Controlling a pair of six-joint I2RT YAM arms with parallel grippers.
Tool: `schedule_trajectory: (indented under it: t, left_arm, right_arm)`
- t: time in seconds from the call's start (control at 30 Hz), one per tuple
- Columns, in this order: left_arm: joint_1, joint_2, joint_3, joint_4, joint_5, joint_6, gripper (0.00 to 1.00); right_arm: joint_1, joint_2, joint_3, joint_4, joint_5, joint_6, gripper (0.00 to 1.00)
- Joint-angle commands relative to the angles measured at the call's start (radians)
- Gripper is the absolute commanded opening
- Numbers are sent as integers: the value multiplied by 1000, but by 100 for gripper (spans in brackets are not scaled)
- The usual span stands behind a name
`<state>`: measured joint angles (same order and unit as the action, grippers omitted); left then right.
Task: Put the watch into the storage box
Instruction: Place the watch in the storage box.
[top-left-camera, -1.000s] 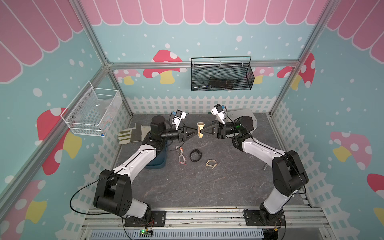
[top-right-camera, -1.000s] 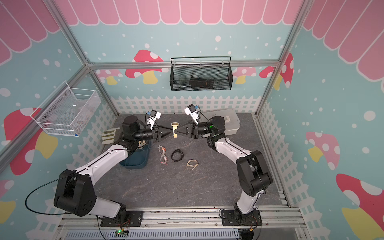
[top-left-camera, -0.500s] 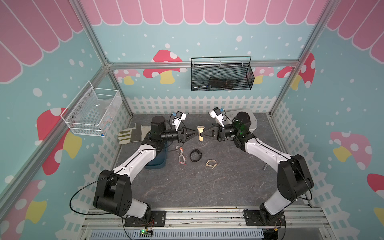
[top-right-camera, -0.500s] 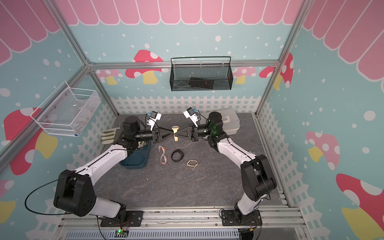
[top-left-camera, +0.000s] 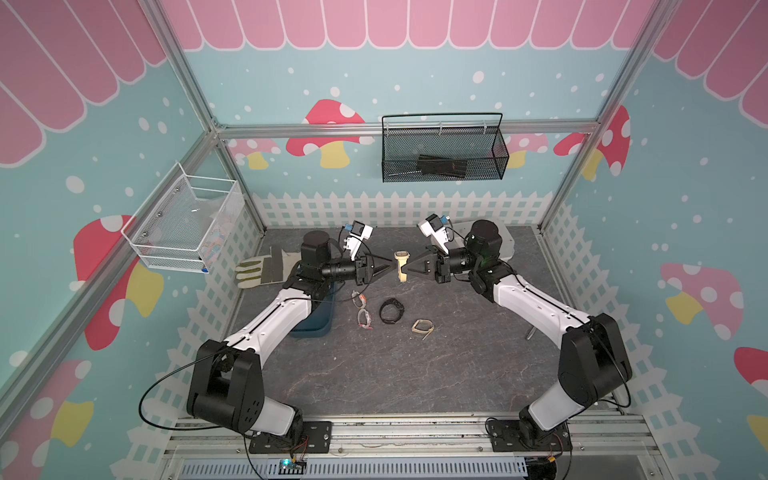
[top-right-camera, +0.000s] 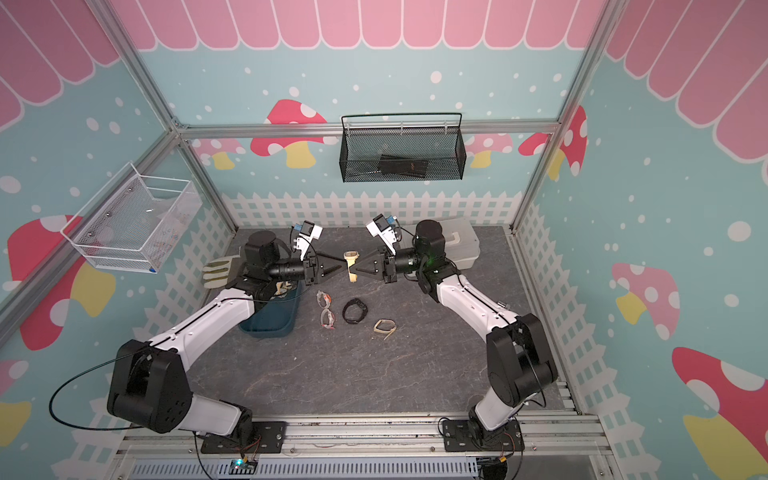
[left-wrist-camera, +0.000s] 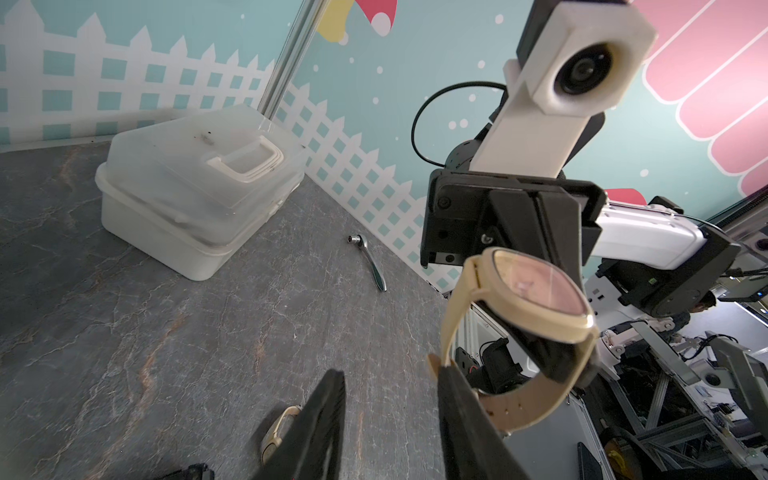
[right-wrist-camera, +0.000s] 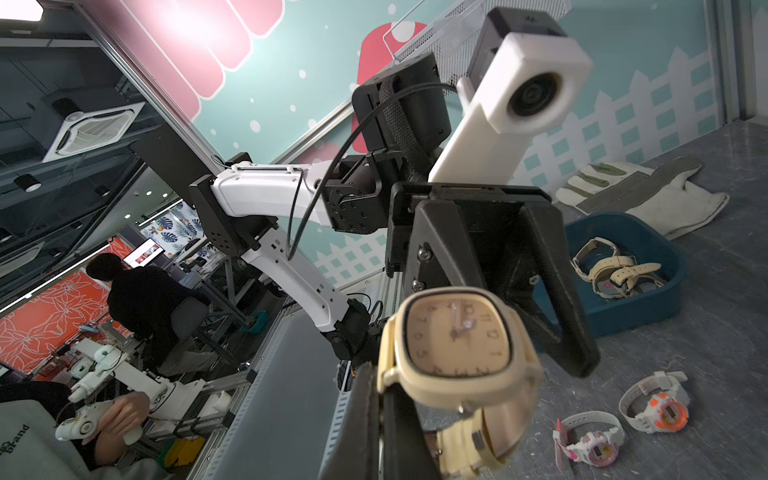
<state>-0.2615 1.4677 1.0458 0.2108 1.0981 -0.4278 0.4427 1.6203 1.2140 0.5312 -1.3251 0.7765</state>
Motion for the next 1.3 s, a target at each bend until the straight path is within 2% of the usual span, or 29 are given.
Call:
schedule_trajectory:
  t: [0.0,0.37,0.5,0.57,0.73,0.83,0.9,0.97,1.0,1.03,1.07,1.17,1.27]
  left_arm:
    - [4,-20,26,46,38,-25,40]
    - [-7,-12,26,65,46,-43,39]
    - [-7,-12,24,66,46,-43,36]
    - [-7,-12,22,67,46,-43,29]
    - [-7,-17,23,56,45,-31,0]
    - [-7,-22,19,44,38,-21,0]
    - [-5,-30,20,14,11,2,0]
    - [-1,-42,27,-51,-39,45,0]
    - [4,-49,27,-71,-67,59,0]
    - [10,-58,25,-89,-107,70,0]
    - [18,-66,19,-100,-142,75,0]
    - [45,-98,-5,-88,-215,71,0]
    - [72,-126,-11,-157,-374,95,0]
  right_arm:
    - [14,26,33,55,0,27,0]
    - [50,58,71,55,-1,29,0]
    - [51,60,77,55,0,28,0]
    - [51,63,76,56,1,29,0]
    - [51,69,70,57,10,28,0]
    - [51,67,68,57,10,26,1]
    - [50,65,62,55,13,19,18]
    - [47,59,44,55,27,8,58]
    - [43,56,34,55,38,3,71]
    - [38,50,23,56,49,-2,80]
    - [32,46,14,54,60,-7,88]
    - [7,33,-9,23,92,-28,98]
    - [-23,2,-18,-156,167,-154,100]
